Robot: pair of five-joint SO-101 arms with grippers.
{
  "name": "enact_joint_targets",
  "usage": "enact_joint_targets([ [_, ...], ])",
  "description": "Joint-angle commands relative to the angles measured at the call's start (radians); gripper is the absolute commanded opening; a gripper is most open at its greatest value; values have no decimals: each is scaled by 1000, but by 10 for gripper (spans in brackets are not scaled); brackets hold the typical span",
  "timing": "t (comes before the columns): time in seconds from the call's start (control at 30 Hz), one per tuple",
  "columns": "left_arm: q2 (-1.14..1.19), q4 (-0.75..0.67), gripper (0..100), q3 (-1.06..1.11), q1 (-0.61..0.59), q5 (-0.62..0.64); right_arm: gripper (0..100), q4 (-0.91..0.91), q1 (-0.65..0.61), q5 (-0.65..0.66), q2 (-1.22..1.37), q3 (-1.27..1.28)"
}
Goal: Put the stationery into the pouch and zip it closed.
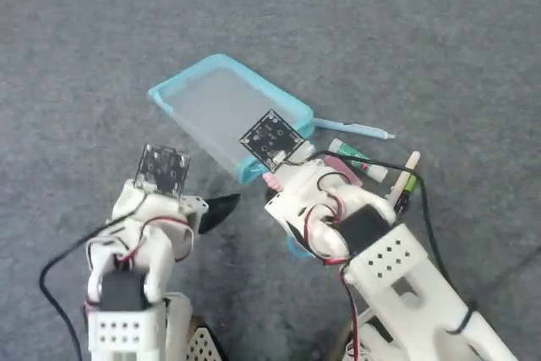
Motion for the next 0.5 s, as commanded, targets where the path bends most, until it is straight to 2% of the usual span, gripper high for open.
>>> enact_joint_targets([
  [0.0,-173,40,443,16,18,-9,6,24,-54,-9,-67,-8],
  [0.13,-153,23,443,19,18,-9,6,45,-93,-6,-87,-8],
  [0.47,31,-163,442,58,9,-9,6,211,-99,61,-168,-109],
])
